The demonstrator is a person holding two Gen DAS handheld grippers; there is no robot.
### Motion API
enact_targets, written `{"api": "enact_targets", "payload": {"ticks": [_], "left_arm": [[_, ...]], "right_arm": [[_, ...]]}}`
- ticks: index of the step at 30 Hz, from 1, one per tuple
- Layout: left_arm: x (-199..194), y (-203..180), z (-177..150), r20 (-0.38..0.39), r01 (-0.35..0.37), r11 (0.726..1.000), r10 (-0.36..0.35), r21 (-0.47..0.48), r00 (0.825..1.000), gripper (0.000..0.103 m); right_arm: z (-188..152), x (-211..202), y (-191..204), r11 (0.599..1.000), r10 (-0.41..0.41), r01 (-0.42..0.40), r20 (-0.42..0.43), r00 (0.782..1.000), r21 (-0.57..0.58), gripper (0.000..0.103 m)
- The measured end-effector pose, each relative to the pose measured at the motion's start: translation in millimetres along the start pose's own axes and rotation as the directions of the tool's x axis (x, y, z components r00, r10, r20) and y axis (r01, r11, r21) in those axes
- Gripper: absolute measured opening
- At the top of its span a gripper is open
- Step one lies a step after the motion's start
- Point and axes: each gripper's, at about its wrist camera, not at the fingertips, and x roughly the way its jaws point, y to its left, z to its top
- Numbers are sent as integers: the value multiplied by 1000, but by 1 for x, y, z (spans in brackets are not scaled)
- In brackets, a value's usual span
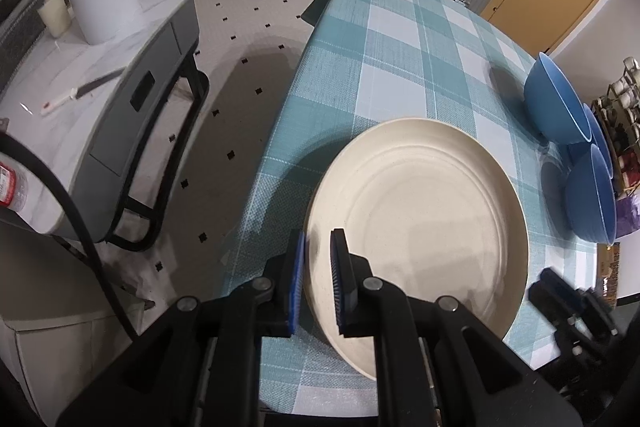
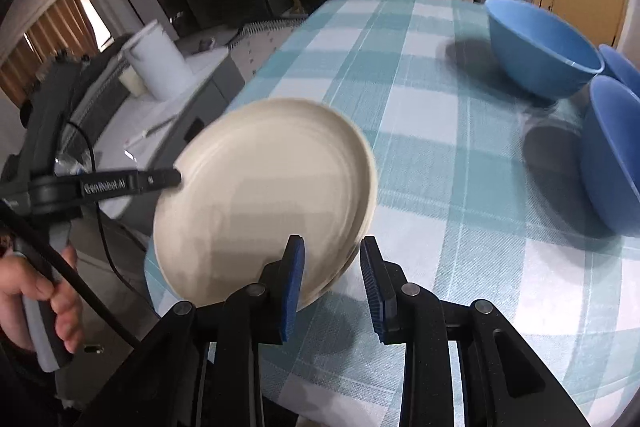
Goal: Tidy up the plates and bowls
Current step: 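Lower the plate stack at the table edge and open both grippers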
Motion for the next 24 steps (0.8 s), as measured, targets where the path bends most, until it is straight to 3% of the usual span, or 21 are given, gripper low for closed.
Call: {"api": "enact_targets", "payload": {"ticks": [3,6,9,11,15,19,24], "left_arm": [[-11,-10,-3,44,-29,999,28,33,999,12],[-30,-20,-4,103,-32,998,27,48,994,12],[-50,-41,-7,166,-48,994,31,95,986,12],[-63,-60,-10,200,-39,990,11,138,980,14],[-86,-104,-20,264,-15,975,-45,221,964,33],[-95,-143,-28,294,26,960,-110,277,950,33],[-92,-186,-42,313,62,945,-168,320,935,43]], "right_arm": [[1,-17,-3,1000,11,-11,71,997,-4,31],[4,-33,-10,999,33,-33,121,992,0,40],[5,-48,-21,999,42,-45,156,987,15,40],[5,-59,-31,998,47,-53,191,980,28,40],[2,-87,-51,999,19,-30,266,964,37,40],[-6,-119,-71,999,-20,9,350,937,31,51],[-20,-146,-103,997,-82,68,407,910,48,52]]}}
